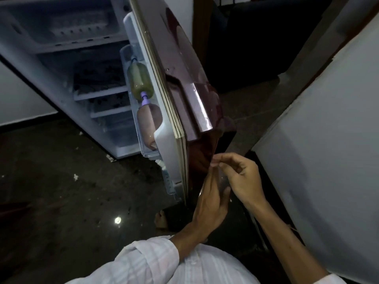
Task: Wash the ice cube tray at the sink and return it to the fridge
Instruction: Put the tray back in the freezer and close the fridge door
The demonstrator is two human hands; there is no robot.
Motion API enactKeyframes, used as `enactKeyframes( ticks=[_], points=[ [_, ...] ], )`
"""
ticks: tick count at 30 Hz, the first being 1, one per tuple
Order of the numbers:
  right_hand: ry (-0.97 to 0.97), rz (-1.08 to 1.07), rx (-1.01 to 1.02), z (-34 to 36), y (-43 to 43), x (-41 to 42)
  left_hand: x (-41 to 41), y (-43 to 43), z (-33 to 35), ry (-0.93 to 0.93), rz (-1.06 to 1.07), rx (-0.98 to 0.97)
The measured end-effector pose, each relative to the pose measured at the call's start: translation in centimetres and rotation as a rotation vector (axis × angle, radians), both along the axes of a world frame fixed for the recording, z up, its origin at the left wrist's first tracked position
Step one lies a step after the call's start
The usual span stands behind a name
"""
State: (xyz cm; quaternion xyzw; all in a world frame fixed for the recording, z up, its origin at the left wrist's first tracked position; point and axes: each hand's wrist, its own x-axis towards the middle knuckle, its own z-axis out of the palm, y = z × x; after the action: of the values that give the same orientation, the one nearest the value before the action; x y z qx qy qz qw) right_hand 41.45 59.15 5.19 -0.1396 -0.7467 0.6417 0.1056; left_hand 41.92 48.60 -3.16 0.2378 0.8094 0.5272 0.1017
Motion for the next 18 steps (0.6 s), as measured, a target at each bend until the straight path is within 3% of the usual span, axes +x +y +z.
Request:
enactKeyframes(
  ticks=[4, 7, 18],
  points=[
    [0.168, -0.146, 0.169, -0.2, -2.3, -0.3, -0.6, -1.4, -0.2, -0.020, 0.105, -0.027],
    [0.198, -0.254, 0.136, -0.3, -3.3, -1.6, -1.6, -2.5, -0.1, -0.066, 0.212, -0.035],
    [0.148, 0.282, 0.103, -1.3, -6.6, -6.4, -3.5, -8.9, -0.4, -0.100, 0.455, 0.028]
  ],
)
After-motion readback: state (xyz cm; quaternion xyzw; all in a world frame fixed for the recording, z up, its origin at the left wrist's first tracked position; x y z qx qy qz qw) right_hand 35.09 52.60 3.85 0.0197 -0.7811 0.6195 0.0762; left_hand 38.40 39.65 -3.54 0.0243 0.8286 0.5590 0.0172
